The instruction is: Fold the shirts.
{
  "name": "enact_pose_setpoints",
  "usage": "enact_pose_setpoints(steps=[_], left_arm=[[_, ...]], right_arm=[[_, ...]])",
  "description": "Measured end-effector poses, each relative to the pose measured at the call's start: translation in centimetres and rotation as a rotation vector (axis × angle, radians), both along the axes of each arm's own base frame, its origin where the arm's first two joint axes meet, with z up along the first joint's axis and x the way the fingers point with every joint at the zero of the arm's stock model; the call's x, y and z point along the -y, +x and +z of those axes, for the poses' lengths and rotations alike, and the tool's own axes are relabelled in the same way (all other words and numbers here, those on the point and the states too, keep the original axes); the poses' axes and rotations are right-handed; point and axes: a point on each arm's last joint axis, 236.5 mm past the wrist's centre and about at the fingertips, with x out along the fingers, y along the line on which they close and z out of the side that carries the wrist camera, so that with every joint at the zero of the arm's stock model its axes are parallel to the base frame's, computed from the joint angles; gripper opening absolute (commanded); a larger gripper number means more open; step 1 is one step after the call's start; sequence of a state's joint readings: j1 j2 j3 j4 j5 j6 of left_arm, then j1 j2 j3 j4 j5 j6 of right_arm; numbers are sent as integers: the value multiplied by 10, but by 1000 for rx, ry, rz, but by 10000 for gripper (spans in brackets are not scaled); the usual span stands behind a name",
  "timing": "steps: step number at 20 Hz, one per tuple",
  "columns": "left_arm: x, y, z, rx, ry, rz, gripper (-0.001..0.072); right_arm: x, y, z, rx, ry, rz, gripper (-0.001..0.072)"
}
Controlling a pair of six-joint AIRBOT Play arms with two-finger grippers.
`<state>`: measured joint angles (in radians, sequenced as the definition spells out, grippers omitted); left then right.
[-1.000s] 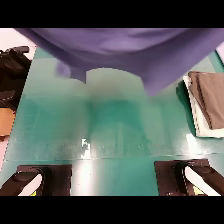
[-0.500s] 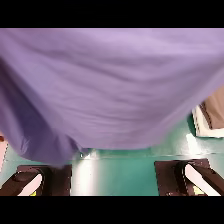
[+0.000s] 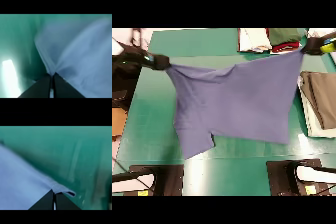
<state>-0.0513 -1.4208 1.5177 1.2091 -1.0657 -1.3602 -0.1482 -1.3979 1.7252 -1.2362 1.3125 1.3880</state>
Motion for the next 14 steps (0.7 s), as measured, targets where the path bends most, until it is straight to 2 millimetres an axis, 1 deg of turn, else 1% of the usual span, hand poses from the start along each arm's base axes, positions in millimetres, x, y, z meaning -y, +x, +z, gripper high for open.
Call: enact_pose_setpoints(steps=[1, 2, 3, 5, 7, 8, 10, 11, 14], left_arm=[[0, 3, -16, -30, -1, 6, 626], [-1, 6, -26, -47, -3, 11, 552], [-3, 7, -34, -66, -4, 18, 543], [-15, 6, -35, -84, -10, 43, 538], [-33, -6, -32, -126, -12, 69, 538], [-42, -14, -30, -145, -14, 81, 538], [-60, -40, -40, -215, -16, 111, 538], [-64, -56, -48, -251, -20, 122, 538], [-64, -112, -92, -388, -40, 141, 538]], right_arm=[[-6, 8, -20, -33, 10, 10, 291], [-11, 14, -36, -60, 15, 19, 348], [-12, 19, -46, -72, 17, 20, 346], [-13, 23, -55, -82, 20, 18, 344], [-10, 21, -54, -83, 24, 12, 344], [-6, 16, -51, -90, 22, 7, 344], [0, -2, -46, -112, 23, 3, 344], [0, -12, -45, -122, 23, 6, 344], [-2, -46, -46, -150, 25, 9, 344]])
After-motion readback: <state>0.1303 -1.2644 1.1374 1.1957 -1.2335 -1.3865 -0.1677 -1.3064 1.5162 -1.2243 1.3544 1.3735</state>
